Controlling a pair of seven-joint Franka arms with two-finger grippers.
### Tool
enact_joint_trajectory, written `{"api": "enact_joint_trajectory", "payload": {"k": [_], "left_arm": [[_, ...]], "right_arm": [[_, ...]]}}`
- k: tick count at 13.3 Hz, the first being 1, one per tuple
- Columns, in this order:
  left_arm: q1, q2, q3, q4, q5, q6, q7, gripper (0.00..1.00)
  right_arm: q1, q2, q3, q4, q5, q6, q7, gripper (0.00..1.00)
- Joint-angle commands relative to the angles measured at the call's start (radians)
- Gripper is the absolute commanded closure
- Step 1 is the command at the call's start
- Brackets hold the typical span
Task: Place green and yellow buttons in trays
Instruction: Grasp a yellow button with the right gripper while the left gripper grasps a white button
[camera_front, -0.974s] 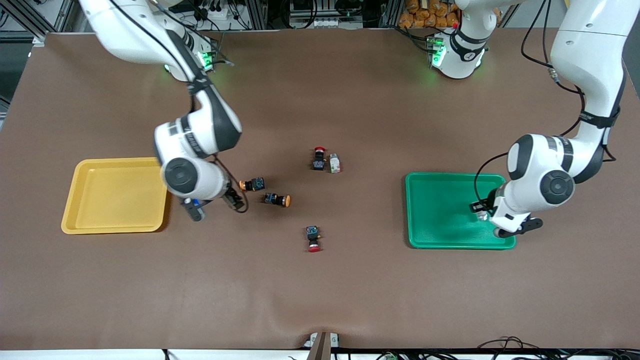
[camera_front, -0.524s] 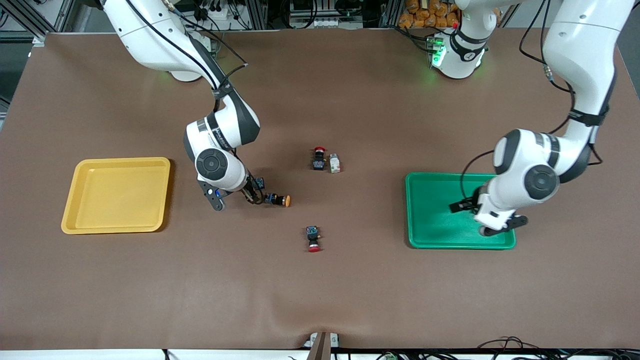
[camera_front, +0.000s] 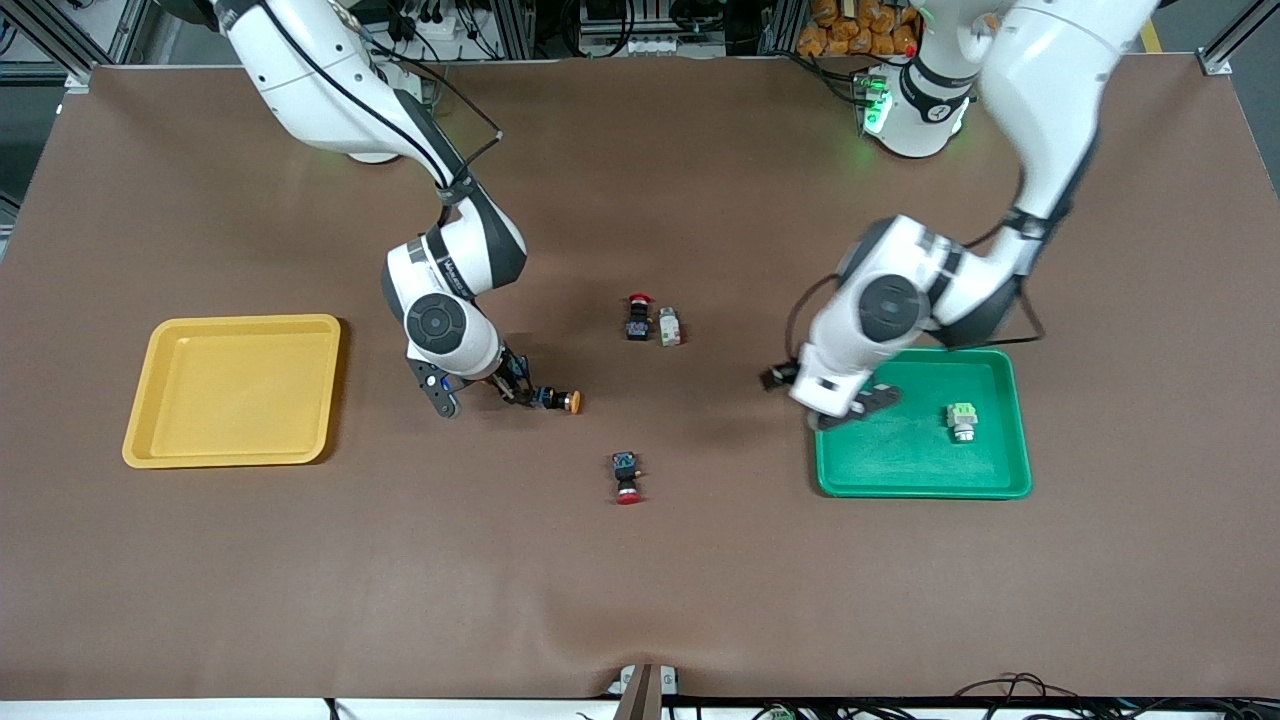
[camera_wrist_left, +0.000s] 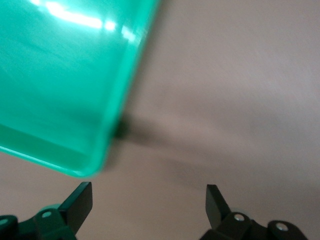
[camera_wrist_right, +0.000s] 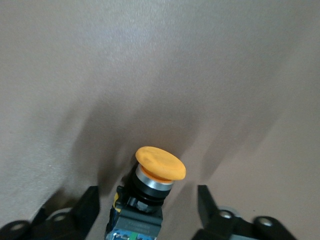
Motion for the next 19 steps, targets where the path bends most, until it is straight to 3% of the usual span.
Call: {"api": "enact_joint_trajectory", "payload": {"k": [1,4,6,10,14,19], "left_arm": [[-0.084,0.045,0.006,0.036,0.015,0.016,-0.043,0.0],[-0.17,0.065,0.014,0.036,0.025,0.071,-0.054,0.0],[-0.211,0.07,0.015,0.034,0.028,0.106,-0.09,0.0],[-0.285,0.108,0.021,0.039,0.129,0.145,-0.237,0.0],[-0.305,0.159,0.021,0.048,0.193,0.203,-0.317,0.0],[-0.327,0.188,0.023,0.062,0.197,0.203,-0.321,0.0]], "right_arm": [[0.011,0.007,-0.006,-0.013,0.006,0.028,-0.016,0.56],[-0.001,-0.005,-0.006,-0.011,0.006,0.0,-0.096,0.9],[-0.029,-0.025,-0.007,0.007,0.006,-0.095,-0.177,1.0],[-0.135,-0.094,-0.01,0.024,0.006,-0.234,-0.359,1.0],[-0.325,-0.16,-0.01,0.035,0.006,-0.357,-0.717,1.0],[-0.567,-0.157,-0.013,0.068,-0.004,-0.374,-1.184,1.0]]}}
